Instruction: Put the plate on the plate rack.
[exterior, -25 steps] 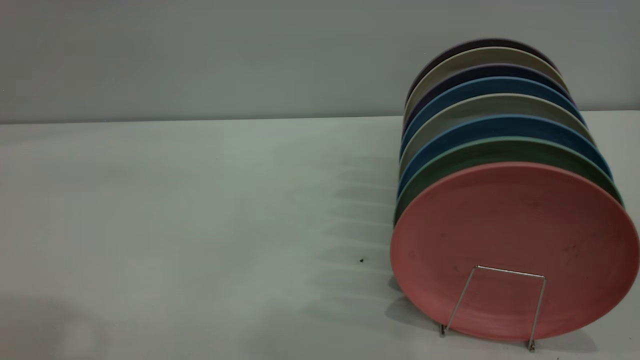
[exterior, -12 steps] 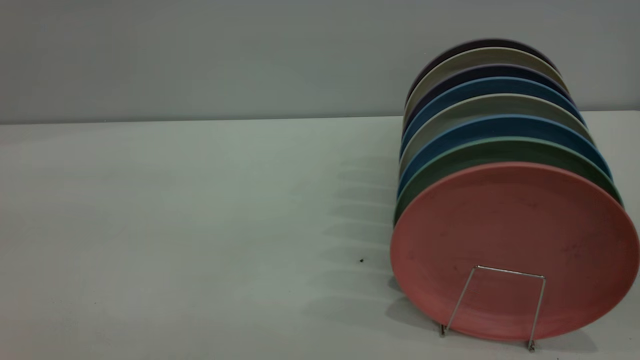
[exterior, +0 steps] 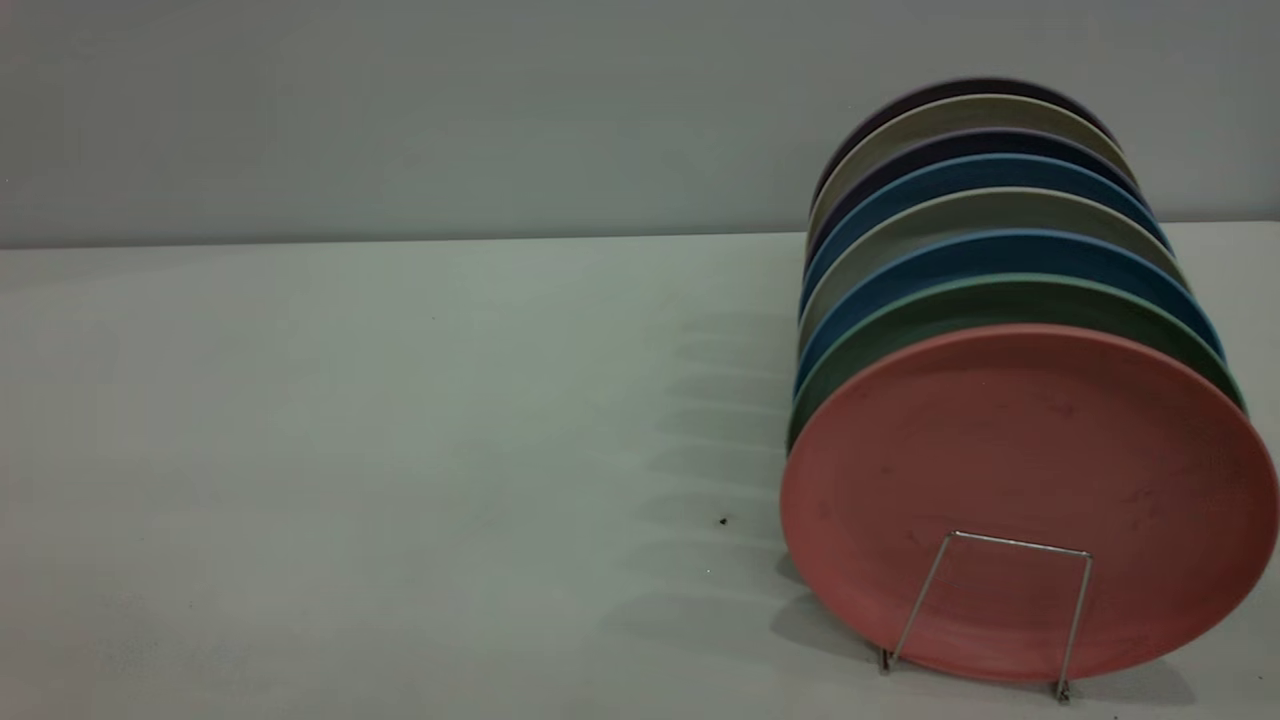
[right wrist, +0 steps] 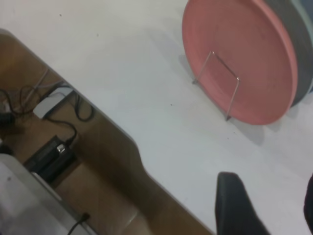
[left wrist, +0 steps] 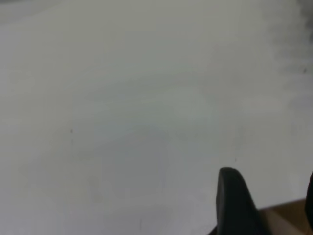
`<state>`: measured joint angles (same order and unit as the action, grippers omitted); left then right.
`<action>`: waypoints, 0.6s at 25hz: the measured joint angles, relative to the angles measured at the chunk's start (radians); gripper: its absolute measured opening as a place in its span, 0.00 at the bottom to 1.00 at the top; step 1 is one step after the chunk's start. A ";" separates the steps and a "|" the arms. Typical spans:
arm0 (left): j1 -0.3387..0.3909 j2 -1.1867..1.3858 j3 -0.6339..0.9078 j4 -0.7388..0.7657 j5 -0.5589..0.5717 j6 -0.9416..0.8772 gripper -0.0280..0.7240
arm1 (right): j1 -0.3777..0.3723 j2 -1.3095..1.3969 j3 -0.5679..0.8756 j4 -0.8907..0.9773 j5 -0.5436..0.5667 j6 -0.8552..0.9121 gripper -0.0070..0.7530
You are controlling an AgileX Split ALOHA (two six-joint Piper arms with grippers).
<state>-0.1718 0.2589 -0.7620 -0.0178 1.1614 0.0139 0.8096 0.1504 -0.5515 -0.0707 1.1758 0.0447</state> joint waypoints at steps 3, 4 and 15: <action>0.000 -0.092 0.097 0.000 0.000 0.019 0.54 | 0.000 -0.049 0.042 0.001 -0.016 0.000 0.49; 0.000 -0.116 0.121 0.000 0.000 0.021 0.54 | 0.000 -0.062 0.047 0.001 -0.018 0.000 0.49; 0.000 -0.281 0.275 0.001 -0.022 0.026 0.54 | 0.000 -0.092 0.073 -0.017 -0.032 0.001 0.49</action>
<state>-0.1718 -0.0220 -0.4869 -0.0167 1.1397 0.0398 0.8096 0.0582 -0.4789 -0.0877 1.1435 0.0456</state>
